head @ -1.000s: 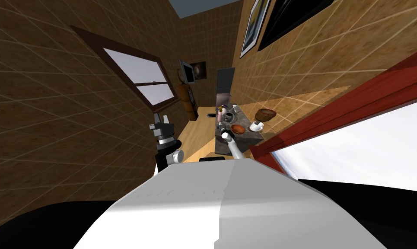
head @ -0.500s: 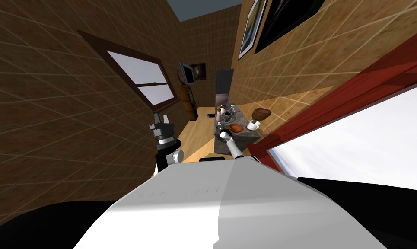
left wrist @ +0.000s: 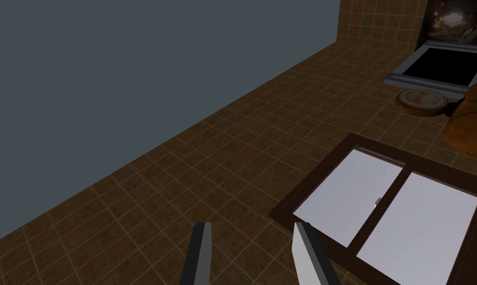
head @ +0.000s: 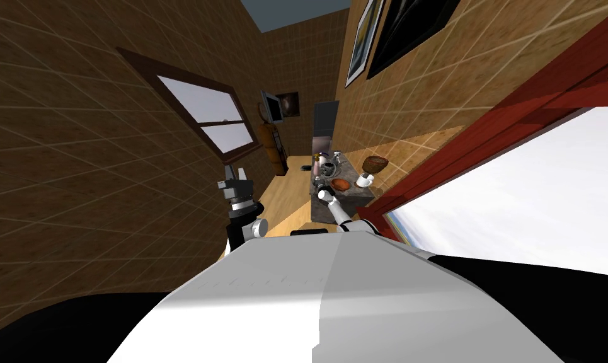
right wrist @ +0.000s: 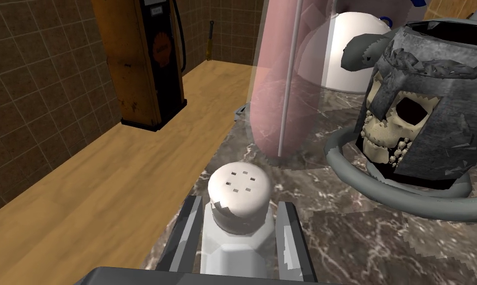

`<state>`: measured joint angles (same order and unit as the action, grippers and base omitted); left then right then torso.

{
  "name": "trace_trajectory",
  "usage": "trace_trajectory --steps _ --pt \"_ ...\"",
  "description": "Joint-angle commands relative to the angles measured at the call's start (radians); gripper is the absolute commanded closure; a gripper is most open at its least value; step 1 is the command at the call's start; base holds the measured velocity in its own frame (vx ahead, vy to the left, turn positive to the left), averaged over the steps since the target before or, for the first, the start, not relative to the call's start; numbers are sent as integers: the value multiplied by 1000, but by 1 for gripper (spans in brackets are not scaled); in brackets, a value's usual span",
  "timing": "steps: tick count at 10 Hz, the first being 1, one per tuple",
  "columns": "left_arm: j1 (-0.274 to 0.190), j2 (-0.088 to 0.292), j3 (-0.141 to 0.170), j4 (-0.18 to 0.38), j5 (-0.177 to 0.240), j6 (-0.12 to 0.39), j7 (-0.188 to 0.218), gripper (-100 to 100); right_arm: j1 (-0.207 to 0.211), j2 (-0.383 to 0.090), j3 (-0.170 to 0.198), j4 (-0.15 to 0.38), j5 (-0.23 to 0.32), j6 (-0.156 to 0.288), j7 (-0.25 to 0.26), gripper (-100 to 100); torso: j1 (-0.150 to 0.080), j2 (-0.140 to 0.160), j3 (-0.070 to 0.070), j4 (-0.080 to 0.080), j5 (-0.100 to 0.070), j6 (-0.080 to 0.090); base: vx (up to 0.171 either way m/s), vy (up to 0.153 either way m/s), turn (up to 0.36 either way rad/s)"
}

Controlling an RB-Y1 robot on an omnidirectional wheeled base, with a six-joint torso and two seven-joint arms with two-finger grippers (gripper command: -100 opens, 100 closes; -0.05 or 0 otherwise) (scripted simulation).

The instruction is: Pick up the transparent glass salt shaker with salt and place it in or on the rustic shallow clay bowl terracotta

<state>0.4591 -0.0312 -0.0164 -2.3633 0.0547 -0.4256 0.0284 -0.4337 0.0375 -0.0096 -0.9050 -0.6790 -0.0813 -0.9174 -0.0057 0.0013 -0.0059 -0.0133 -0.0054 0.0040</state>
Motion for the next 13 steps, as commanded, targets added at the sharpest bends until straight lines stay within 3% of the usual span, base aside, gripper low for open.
trace_trajectory --steps 1,3,4,5,6,9,13 --pt "0 0 0 0 0 0 0 0 -50 2 8 50 47 -35 -50 100 0 0 0 0 0 0 -40 -29 -23" --pt "0 0 0 0 0 0 0 0 -61 2 8 83 47 -35 -55 100 0 0 0 0 0 0 -36 -25 0" --pt "0 0 0 0 0 0 0 0 -57 5 4 72 47 -33 -50 100 0 0 0 0 0 0 -9 -3 3" --pt "0 0 0 0 0 0 0 0 -57 5 4 74 48 -33 -50 0 1 -1 -1 0 0 0 0 0 0" --pt "0 0 0 0 0 0 0 0 -59 -21 6 72 28 -7 -37 100 1 -2 -1 0 0 0 -80 58 31" --pt "0 0 0 0 0 0 0 0 -62 -51 4 68 -2 30 -17 100 7 7 3 0 2 1 -129 75 -7" --pt "0 0 0 0 0 0 0 0 -70 -110 -2 54 -104 140 51 100 3 7 2 -3 1 2 -116 38 -37"
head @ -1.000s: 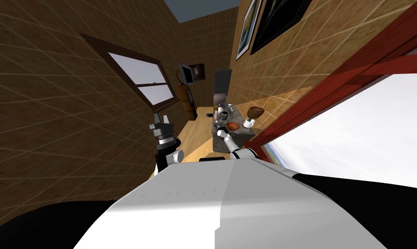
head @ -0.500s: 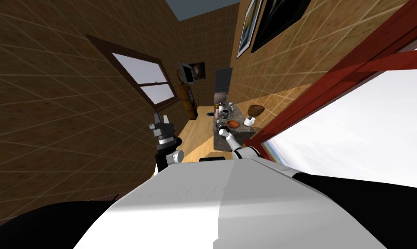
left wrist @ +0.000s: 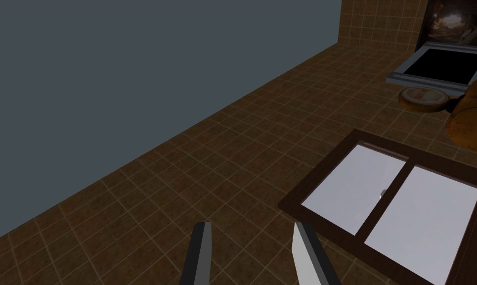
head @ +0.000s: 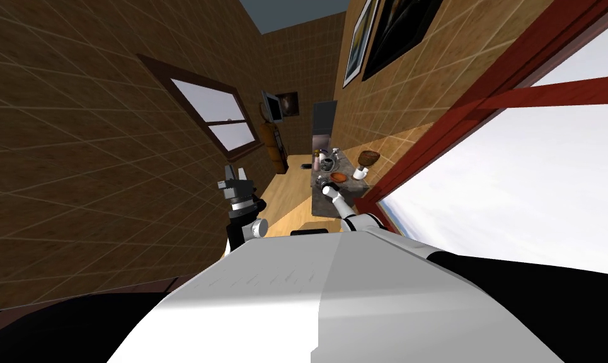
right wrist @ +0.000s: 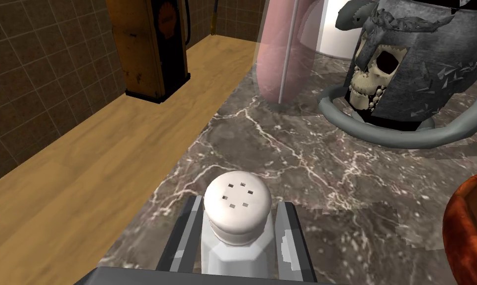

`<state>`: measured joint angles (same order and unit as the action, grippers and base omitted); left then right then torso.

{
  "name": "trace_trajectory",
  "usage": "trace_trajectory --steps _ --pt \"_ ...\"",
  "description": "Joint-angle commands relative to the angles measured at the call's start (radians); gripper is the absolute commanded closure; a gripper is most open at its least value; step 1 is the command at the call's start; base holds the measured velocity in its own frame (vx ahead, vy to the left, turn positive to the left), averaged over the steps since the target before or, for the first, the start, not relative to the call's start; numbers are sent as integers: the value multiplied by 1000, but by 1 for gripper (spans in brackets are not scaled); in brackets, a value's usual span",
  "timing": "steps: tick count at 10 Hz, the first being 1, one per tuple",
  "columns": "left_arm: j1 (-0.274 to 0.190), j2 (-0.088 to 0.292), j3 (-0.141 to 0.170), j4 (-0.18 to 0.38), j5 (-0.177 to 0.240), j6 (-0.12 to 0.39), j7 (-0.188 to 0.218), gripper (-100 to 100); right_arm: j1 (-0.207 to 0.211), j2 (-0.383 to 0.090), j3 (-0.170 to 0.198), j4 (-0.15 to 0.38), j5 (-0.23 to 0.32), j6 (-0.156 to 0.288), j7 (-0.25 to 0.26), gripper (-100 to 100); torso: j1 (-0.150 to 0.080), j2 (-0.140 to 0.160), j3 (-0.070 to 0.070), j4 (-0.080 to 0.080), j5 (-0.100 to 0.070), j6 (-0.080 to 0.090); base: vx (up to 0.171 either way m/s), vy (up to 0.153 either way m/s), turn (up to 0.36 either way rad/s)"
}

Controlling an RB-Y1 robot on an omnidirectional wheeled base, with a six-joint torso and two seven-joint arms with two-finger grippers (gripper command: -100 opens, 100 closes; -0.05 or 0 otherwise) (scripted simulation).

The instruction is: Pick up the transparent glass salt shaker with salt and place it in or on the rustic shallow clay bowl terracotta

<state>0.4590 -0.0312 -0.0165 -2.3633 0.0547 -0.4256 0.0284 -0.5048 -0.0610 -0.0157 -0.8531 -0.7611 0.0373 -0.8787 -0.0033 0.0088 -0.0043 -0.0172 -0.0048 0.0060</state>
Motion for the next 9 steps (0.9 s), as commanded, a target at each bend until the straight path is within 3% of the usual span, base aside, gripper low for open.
trace_trajectory --steps 1,2,6,7,9 --pt "0 0 0 0 0 0 0 0 -2 -24 3 -2 -50 50 35 100 0 0 0 0 0 0 -126 27 -70" --pt "0 0 0 0 0 0 0 0 -2 -24 3 -2 -55 60 35 100 -1 0 -1 -1 0 1 -78 21 -31" --pt "0 0 0 0 0 0 0 0 -11 -59 5 -18 -171 172 113 100 -4 -5 -3 -2 -2 0 -67 -3 -57" --pt "0 0 0 0 0 0 0 0 -11 -59 5 -18 -173 177 113 100 -4 -5 -3 -2 -2 0 -48 -7 -31" --pt "0 0 0 0 0 0 0 0 -18 -85 12 -30 -246 243 173 100 -5 -6 -4 -3 -2 0 -41 -17 -98"
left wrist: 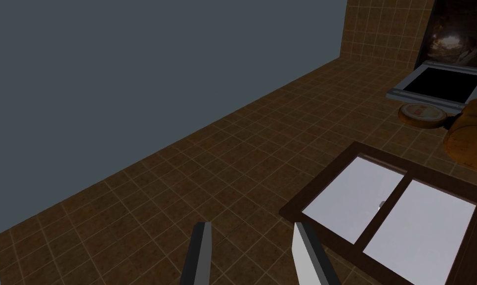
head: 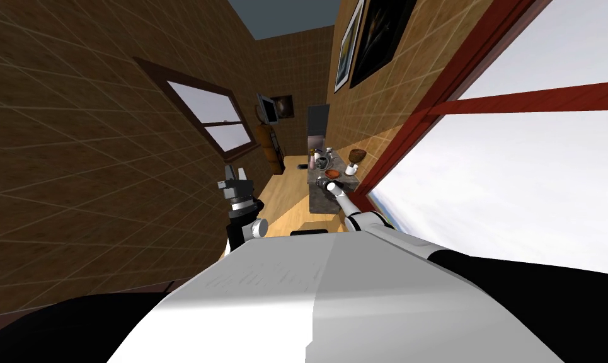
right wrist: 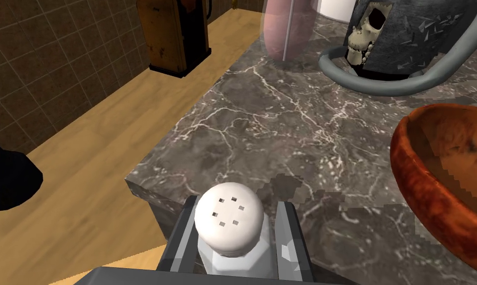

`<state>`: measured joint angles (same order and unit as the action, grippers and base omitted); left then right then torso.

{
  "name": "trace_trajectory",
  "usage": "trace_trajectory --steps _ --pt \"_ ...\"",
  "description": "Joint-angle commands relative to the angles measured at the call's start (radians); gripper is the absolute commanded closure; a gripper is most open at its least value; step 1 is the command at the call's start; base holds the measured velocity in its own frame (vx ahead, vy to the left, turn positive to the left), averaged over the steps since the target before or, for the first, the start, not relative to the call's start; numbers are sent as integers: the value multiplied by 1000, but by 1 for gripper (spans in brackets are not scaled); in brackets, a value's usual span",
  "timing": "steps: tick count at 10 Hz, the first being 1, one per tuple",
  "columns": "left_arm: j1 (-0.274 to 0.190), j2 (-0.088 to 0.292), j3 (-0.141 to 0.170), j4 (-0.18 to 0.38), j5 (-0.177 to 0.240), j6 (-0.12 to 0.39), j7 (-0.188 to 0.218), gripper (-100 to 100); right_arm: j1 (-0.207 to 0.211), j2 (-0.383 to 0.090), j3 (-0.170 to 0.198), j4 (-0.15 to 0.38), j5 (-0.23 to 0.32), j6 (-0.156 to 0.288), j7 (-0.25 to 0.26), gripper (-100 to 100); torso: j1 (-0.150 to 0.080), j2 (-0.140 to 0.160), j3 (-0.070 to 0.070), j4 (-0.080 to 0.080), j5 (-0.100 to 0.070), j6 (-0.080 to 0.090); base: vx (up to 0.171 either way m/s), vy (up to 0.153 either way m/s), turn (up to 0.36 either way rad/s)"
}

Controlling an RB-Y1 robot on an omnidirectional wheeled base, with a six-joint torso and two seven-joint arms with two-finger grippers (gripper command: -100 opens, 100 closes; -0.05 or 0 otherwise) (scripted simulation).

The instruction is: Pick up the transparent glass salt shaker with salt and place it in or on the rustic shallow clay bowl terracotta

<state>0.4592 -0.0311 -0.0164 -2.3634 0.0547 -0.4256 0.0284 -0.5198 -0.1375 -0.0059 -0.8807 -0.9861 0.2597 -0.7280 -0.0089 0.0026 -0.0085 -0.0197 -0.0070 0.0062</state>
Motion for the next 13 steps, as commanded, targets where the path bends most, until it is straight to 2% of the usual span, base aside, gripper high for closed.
trace_trajectory --steps 1,2,3,4,5,6,7,8,9,10,11,12,13 --pt "0 0 0 0 0 0 0 0 -3 -8 2 -3 -42 42 22 100 0 0 0 0 0 0 -38 -13 -45" --pt "0 0 0 0 0 0 0 0 -6 -22 7 -10 -82 73 54 100 1 0 0 0 0 -1 -34 -20 -65" --pt "0 0 0 0 0 0 0 0 -6 -22 7 -10 -93 87 54 100 0 -1 0 0 0 -1 -22 -20 -41" --pt "0 0 0 0 0 0 0 0 -9 -38 13 -16 -133 120 87 100 0 -1 -1 0 -1 -2 -18 -28 -75" --pt "0 0 0 0 0 0 0 0 -9 -38 13 -16 -145 133 87 100 -1 -2 -1 0 -1 -1 -10 -24 -47" --pt "0 0 0 0 0 0 0 0 -12 -54 21 -23 -188 170 121 100 0 -2 -1 0 -1 -2 -3 -31 -95" --pt "0 0 0 0 0 0 0 0 -12 -54 21 -23 -200 180 121 100 -1 -3 -1 0 -1 -1 2 -27 -50" --pt "0 0 0 0 0 0 0 0 -15 -72 30 -30 -244 216 156 100 -1 -3 -2 -1 -1 -2 7 -34 -81" --pt "0 0 0 0 0 0 0 0 -15 -72 30 -30 -256 227 156 100 -1 -3 -2 0 -1 -1 10 -27 -53" --pt "0 0 0 0 0 0 0 0 -18 -91 40 -37 -303 263 192 100 -1 -4 -2 -1 -1 -2 15 -30 -92" --pt "0 0 0 0 0 0 0 0 -18 -91 40 -37 -313 274 192 100 -1 -4 -2 -1 -1 -1 19 -28 -50" --pt "0 0 0 0 0 0 0 0 -21 -111 52 -44 -357 309 228 100 -1 -4 -2 -1 -1 -2 32 -30 -87" --pt "0 0 0 0 0 0 0 0 -21 -111 52 -44 -371 321 228 100 -1 -5 -2 -1 -1 -2 28 -25 -63"
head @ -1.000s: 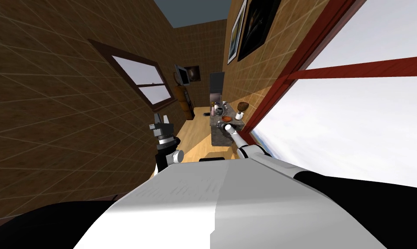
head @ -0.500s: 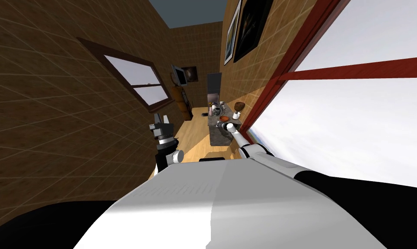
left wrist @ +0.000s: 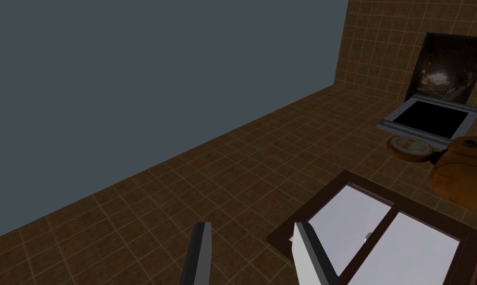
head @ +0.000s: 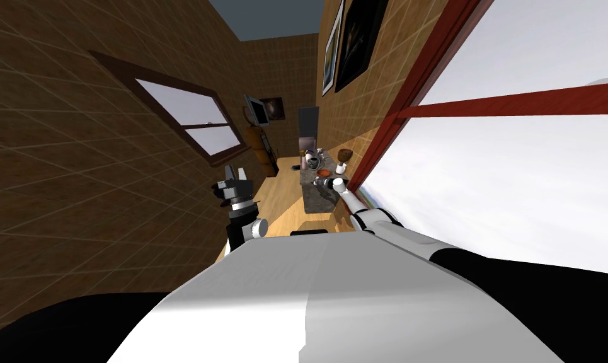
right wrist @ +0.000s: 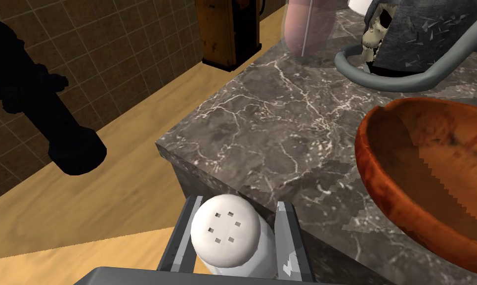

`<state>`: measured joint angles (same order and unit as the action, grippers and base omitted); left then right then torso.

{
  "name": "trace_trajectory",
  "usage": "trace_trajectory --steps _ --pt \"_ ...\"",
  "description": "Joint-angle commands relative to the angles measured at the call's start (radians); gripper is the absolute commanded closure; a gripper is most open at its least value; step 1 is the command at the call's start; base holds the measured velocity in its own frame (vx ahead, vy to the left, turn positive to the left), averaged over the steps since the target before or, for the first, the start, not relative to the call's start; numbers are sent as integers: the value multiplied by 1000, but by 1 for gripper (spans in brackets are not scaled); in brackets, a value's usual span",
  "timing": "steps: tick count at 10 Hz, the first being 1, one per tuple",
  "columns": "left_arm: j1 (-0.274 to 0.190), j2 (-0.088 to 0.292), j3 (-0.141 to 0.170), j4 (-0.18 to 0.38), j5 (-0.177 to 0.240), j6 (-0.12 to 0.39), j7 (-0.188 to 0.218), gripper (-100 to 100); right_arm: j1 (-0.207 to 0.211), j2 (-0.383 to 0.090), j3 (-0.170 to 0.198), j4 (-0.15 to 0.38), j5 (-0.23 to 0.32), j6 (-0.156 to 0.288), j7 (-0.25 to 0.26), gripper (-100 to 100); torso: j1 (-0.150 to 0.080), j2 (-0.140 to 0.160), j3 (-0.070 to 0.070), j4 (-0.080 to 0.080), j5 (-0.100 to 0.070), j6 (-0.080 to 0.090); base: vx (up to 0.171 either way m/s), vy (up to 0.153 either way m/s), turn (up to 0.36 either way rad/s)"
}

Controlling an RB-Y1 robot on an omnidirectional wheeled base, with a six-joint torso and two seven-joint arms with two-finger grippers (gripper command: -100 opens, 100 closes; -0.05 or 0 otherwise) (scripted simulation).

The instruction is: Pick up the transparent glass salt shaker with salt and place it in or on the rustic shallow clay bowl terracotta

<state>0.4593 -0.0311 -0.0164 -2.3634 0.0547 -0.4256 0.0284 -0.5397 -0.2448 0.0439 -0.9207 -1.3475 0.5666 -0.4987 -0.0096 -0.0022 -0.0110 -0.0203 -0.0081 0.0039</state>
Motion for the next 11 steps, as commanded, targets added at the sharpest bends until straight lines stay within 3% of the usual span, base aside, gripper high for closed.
trace_trajectory --steps 1,2,7,8,9,10,11 --pt "0 0 0 0 0 0 0 0 -4 -25 16 -11 -50 50 35 100 0 0 0 0 0 0 40 -35 -89" --pt "0 0 0 0 0 0 0 0 -4 -25 16 -11 -69 60 35 100 -1 -1 0 0 0 1 34 -29 -46" --pt "0 0 0 0 0 0 0 0 -12 -88 64 -30 -214 190 144 100 1 -1 0 0 0 -1 44 -21 -71" --pt "0 0 0 0 0 0 0 0 -12 -88 64 -30 -246 196 144 100 0 -1 -1 0 0 0 50 -21 -54" --pt "0 0 0 0 0 0 0 0 -14 -109 83 -36 -278 238 179 100 0 -1 -1 0 0 -1 79 -33 -73" --pt "0 0 0 0 0 0 0 0 -14 -109 83 -36 -305 238 179 100 0 -2 -1 0 0 0 62 -28 -60" --pt "0 0 0 0 0 0 0 0 -16 -130 102 -42 -334 279 213 100 0 -2 -1 0 0 -1 84 -16 -82"
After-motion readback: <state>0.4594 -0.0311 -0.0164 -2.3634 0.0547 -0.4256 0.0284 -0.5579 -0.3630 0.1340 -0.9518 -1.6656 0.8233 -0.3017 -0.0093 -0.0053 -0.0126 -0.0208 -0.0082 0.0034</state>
